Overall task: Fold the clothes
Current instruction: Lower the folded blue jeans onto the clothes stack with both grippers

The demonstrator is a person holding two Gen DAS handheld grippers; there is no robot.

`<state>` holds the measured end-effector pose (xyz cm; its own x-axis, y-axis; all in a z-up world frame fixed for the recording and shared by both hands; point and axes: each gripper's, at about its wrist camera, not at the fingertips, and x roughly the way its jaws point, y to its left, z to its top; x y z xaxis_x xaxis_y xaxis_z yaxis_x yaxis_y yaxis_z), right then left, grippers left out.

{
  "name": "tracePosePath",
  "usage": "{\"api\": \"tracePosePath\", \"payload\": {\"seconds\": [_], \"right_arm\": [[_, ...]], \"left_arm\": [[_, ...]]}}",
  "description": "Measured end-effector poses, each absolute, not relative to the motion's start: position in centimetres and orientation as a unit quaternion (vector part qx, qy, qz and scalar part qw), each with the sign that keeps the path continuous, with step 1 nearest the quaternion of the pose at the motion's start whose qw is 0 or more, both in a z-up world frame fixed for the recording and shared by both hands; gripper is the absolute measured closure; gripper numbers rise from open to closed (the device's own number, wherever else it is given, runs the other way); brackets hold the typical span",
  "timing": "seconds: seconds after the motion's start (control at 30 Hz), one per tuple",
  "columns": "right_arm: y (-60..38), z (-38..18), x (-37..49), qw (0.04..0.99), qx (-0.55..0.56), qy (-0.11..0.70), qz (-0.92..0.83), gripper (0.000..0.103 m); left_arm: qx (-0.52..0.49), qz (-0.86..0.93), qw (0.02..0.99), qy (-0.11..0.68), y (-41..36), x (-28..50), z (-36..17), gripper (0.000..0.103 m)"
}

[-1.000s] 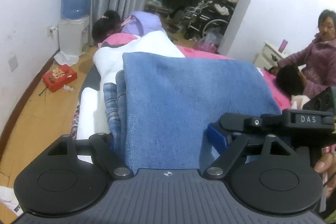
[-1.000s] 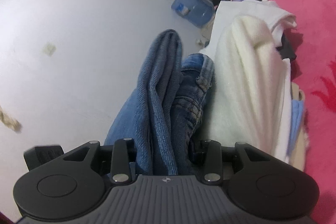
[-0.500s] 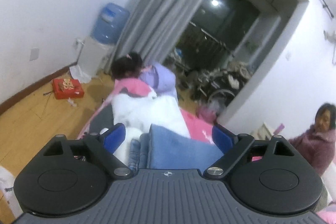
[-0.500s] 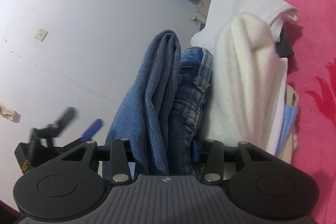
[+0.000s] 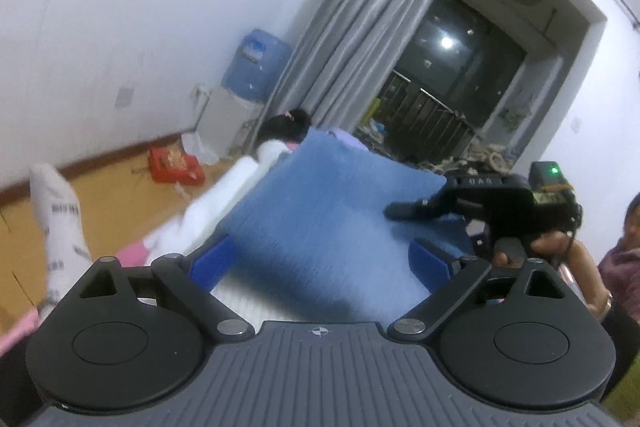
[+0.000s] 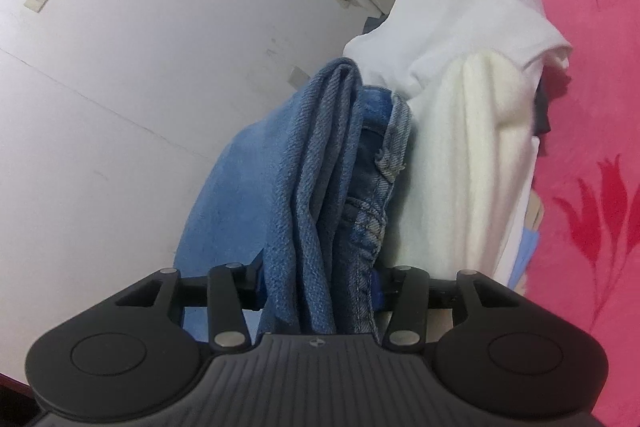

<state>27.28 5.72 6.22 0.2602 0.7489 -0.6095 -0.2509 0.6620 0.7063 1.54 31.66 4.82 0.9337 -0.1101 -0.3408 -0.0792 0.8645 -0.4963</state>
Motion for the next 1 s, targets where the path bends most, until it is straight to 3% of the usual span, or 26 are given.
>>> {"api": "tracePosePath", "payload": {"seconds": [0.13,0.27,0.67,0.9,1.0], "right_arm": [[6.1,6.8,27.7,0.761,0.228,0.511,0.328,0.051],[5.6,5.4,27.1,0.745,0.315,0.500,0.309,0.046],[4.8,4.9,24.5,0.746,0.320,0.494,0.313,0.044],[-2.0,7.5,23.5,0.746,0.320,0.460,0.361,0.032],[-3.0,5.5,20.6,0.725,0.321,0.487,0.367,0.030]], "left_arm": [[-0.239,-0.006,0.957,0.166,31.6,1.7,5.9,0.009],[-0.183,0.002,0.974,0.130,29.5,1.8,7.2,0.009],[-0.132,0.038,0.977,0.161,27.8,5.1,4.1,0.008],[-0.187,0.016,0.969,0.158,29.9,4.6,4.3,0.008],[-0.227,0.005,0.962,0.151,31.2,4.1,4.3,0.008]]}}
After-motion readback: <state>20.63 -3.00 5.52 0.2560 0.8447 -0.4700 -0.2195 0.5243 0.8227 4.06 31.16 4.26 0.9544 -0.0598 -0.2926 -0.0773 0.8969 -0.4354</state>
